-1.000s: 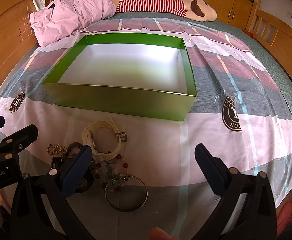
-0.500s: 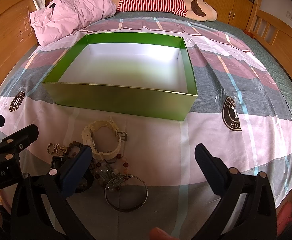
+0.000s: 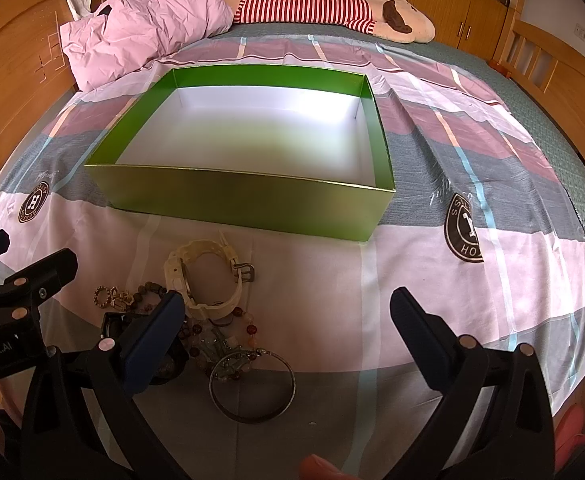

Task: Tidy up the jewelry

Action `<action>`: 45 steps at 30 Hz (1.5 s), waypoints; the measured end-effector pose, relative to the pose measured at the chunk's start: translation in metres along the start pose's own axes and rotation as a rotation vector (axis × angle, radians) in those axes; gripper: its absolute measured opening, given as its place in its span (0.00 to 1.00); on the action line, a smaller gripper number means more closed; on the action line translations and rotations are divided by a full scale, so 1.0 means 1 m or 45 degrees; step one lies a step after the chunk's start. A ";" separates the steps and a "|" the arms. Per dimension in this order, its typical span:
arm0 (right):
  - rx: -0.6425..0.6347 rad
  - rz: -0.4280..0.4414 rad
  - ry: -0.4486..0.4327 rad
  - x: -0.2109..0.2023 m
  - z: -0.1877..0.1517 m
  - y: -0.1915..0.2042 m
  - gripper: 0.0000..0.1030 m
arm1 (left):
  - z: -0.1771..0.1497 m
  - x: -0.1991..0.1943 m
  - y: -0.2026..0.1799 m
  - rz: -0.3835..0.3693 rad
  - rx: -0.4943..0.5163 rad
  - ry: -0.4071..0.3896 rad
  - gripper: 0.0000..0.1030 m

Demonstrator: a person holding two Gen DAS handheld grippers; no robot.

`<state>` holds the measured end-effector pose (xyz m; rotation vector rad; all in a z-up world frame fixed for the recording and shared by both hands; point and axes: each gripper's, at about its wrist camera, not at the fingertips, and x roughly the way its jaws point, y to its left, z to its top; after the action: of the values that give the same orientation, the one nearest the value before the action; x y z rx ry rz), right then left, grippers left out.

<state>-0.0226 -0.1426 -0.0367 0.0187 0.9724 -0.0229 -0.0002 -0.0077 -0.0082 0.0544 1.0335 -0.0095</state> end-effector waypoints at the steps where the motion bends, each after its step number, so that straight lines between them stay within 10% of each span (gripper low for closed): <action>1: 0.000 0.000 0.000 0.000 0.000 0.000 0.99 | 0.000 0.000 0.000 0.000 0.000 0.000 0.98; 22: -0.020 -0.015 -0.008 0.000 0.000 0.000 0.99 | 0.000 0.000 0.000 0.008 0.003 0.001 0.98; 27: -0.044 -0.231 -0.038 0.001 0.016 -0.021 0.99 | 0.006 0.008 0.024 0.044 -0.077 0.025 0.98; 29: 0.056 -0.142 0.037 0.008 0.019 -0.043 0.96 | 0.006 0.011 0.035 0.043 -0.121 0.045 0.97; 32: 0.104 0.004 0.159 0.022 0.013 -0.052 0.64 | 0.004 0.018 0.044 0.040 -0.162 0.079 0.75; 36: 0.042 0.094 0.224 0.030 0.002 -0.033 0.48 | 0.000 0.034 0.046 -0.029 -0.201 0.179 0.50; 45: 0.043 0.273 0.238 0.045 0.011 0.000 0.48 | -0.007 0.043 0.037 -0.054 -0.173 0.250 0.63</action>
<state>0.0115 -0.1432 -0.0677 0.1588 1.1524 0.1622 0.0165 0.0299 -0.0470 -0.0922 1.2293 0.0281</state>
